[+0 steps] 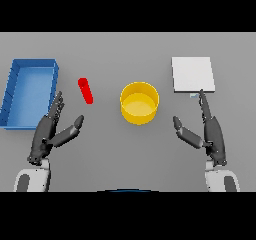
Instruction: Pick up the red beaker and tilt it to pour out 1 green nut into yellow bowl. Pick up the yellow bowl and place it on the metallic measuring scale.
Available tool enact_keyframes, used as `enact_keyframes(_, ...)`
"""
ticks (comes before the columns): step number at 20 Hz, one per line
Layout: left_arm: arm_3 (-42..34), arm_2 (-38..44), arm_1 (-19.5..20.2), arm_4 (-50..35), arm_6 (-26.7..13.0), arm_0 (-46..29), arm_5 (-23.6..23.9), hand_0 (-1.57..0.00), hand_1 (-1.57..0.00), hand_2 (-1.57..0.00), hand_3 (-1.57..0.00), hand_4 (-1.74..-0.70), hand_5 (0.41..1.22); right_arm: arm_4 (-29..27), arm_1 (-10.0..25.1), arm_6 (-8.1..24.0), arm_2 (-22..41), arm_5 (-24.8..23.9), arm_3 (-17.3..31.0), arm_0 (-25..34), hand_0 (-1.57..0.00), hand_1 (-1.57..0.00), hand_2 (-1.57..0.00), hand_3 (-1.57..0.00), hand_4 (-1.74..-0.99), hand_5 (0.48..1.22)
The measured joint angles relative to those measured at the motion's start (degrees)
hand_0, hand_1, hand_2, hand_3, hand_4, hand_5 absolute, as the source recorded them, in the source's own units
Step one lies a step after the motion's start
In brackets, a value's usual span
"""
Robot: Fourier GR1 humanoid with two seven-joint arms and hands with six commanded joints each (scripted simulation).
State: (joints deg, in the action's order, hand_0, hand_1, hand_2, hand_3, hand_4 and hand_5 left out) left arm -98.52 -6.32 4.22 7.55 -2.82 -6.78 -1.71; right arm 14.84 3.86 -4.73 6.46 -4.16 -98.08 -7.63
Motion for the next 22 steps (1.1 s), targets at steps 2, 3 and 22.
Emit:
enact_keyframes(2,3.1,-0.1,-0.4,0.9,-0.1,2.3,0.2,0.0,0.0,0.0,0.0,-1.19,0.611,-1.0,-0.7,-0.4,0.5,0.8,-0.3,0.5,0.0,0.0,0.0,0.0,-1.23,0.617)
enact_keyframes(3,5.5,0.3,-0.6,1.0,0.0,4.5,0.4,0.0,0.0,0.0,0.0,-1.21,0.615,-0.7,0.0,0.5,0.0,0.8,0.0,0.8,0.0,0.0,0.0,0.0,-1.236,0.623)
enact_keyframes(22,34.1,4.8,-2.2,4.0,6.7,26.8,4.0,0.0,0.0,0.0,0.0,-1.29,0.684,-1.6,0.8,-1.2,-0.4,1.7,-0.7,-0.5,0.0,0.0,0.0,0.0,-1.269,0.643)
